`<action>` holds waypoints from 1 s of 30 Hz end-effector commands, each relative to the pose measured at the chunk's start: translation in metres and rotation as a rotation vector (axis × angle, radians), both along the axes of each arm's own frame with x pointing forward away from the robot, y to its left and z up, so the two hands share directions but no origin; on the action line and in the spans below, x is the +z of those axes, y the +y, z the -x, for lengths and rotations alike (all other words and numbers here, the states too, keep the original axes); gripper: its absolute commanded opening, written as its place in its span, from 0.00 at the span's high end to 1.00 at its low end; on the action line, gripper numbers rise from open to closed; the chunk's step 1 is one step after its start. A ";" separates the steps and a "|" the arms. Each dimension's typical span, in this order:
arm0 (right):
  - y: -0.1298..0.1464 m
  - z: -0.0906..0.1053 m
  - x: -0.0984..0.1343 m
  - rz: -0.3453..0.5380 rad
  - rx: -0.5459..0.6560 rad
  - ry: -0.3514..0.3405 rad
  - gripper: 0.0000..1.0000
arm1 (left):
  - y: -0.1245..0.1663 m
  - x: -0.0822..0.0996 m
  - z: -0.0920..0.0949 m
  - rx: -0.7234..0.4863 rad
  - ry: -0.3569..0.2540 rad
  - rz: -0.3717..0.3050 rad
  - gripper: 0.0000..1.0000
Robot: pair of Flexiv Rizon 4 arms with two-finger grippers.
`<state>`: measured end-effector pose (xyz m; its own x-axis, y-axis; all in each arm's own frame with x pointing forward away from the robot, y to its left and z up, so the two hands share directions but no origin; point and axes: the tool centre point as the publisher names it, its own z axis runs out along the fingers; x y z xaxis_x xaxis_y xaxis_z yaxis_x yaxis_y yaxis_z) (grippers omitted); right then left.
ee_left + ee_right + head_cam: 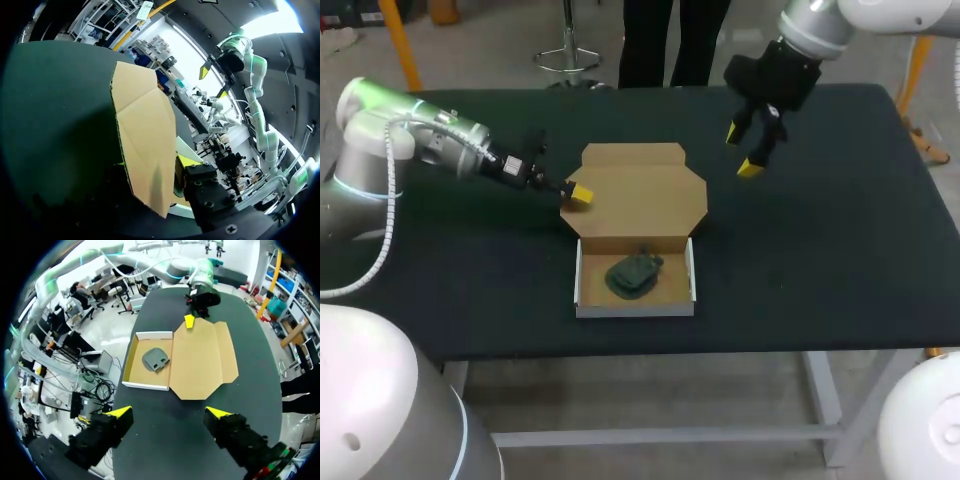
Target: Assemble the packaging by folding the flat box into shape, placing the metal phone stand inside, and closing the box properly
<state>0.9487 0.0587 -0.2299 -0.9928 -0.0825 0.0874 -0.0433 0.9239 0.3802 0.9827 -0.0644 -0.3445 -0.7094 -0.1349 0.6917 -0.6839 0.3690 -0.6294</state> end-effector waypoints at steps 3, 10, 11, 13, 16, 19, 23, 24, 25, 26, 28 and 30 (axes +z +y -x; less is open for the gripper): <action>0.000 -0.001 0.002 0.005 0.006 0.007 0.00 | -0.002 0.001 0.004 -0.010 -0.026 0.019 0.60; 0.002 -0.001 0.002 0.008 0.011 0.013 0.00 | -0.005 0.004 0.006 -0.014 -0.065 0.049 0.68; 0.002 -0.001 0.002 0.008 0.012 0.013 0.00 | -0.005 0.005 0.006 -0.014 -0.066 0.050 0.68; 0.002 0.000 0.002 0.009 0.012 0.014 0.00 | -0.007 0.005 0.006 -0.014 -0.070 0.051 0.68; 0.003 0.000 0.002 0.010 0.013 0.016 0.00 | -0.009 0.005 0.007 -0.025 -0.077 0.060 0.68; 0.003 0.000 0.001 0.013 0.015 0.019 0.00 | -0.011 0.005 0.007 -0.029 -0.089 0.067 0.69; 0.005 0.001 0.001 0.017 0.019 0.023 0.00 | -0.013 0.008 0.006 -0.030 -0.102 0.076 0.73; 0.005 0.001 0.001 0.018 0.019 0.024 0.00 | -0.013 0.008 0.006 -0.030 -0.105 0.076 0.74; 0.005 0.001 0.001 0.018 0.020 0.024 0.00 | -0.014 0.008 0.006 -0.029 -0.110 0.079 0.74; 0.005 0.001 0.001 0.019 0.020 0.025 0.00 | -0.014 0.009 0.005 -0.028 -0.112 0.078 0.76; 0.006 0.001 0.001 0.020 0.021 0.026 0.00 | -0.014 0.009 0.005 -0.027 -0.117 0.078 0.80; 0.006 0.001 0.001 0.021 0.021 0.027 0.00 | -0.014 0.010 0.005 -0.027 -0.124 0.082 0.79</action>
<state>0.9454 0.0640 -0.2310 -0.9893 -0.0984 0.1077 -0.0525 0.9291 0.3661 0.9788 -0.0784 -0.3351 -0.7906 -0.0616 0.6092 -0.5918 0.3324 -0.7344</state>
